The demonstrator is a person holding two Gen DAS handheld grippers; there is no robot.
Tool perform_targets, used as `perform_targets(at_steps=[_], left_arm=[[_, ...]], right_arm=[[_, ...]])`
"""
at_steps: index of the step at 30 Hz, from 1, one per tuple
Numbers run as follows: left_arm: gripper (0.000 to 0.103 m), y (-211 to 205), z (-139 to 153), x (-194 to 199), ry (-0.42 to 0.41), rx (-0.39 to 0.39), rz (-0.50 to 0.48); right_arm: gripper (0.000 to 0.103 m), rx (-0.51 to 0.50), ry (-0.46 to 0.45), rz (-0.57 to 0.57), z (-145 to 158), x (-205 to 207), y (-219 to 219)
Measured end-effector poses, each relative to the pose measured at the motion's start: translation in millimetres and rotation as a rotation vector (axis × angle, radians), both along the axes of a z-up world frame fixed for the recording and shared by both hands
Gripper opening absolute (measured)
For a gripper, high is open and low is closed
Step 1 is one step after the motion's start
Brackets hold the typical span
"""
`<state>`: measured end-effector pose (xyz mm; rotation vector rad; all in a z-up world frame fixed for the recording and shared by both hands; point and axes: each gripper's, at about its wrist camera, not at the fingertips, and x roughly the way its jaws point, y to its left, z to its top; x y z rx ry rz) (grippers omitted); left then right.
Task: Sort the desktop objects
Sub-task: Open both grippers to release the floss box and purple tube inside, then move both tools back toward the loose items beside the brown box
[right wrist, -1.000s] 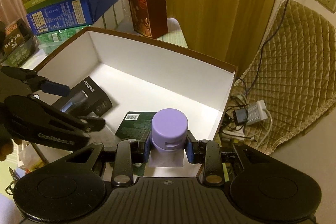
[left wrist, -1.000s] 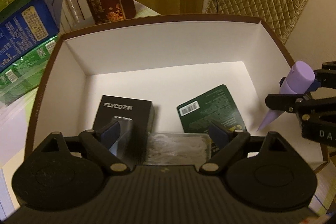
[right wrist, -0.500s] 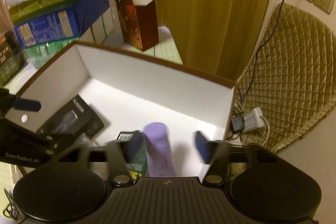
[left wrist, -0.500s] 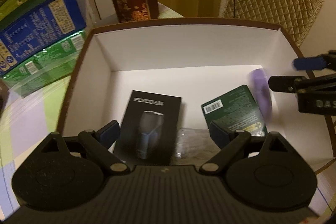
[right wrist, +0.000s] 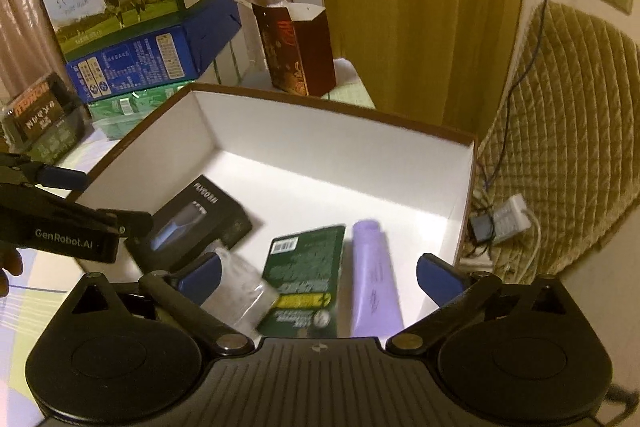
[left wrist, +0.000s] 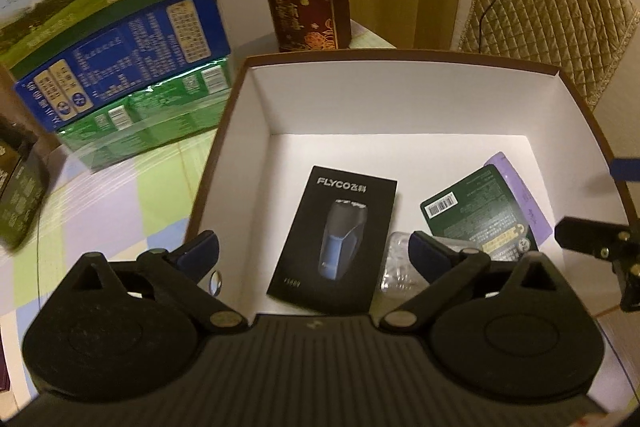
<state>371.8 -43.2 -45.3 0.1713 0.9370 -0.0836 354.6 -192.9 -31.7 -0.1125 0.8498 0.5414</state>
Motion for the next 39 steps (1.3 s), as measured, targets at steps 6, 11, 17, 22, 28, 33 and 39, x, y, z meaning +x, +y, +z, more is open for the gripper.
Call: perform_targets(at_steps=[6,11,17,22,28,33,39], left_arm=[[0.102,10,15,-23,-0.033,-0.016,0.021],[0.102,18,28,-41,-0.055,-0.036,0.043],[0.102,23,38,-67,-0.08,-0.041,0.048],[0.102,26,39,-89,-0.08,-0.045,0.048],[0.102,30,42,-115,-0.087,-0.045,0.061],[0.102,36,41,-133,-0.076,-0.05,0.081],[0.102,42,40,-156,-0.07,-0.065,0.067]], right_arm=[[0.101,0.033,0.027,-0.022,6,-23,-6],[0.101,0.036,0.026,-0.028,11,-40,-6],[0.101,0.03,0.025,-0.034,17,-59,-5],[0.101,0.017,0.013,-0.034,20,-76,-3],[0.101,0.027,0.007,-0.036,22,-96,-2],[0.101,0.043,0.03,-0.038,21,-113,-2],[0.101,0.052,0.068,-0.02,20,-131,0]])
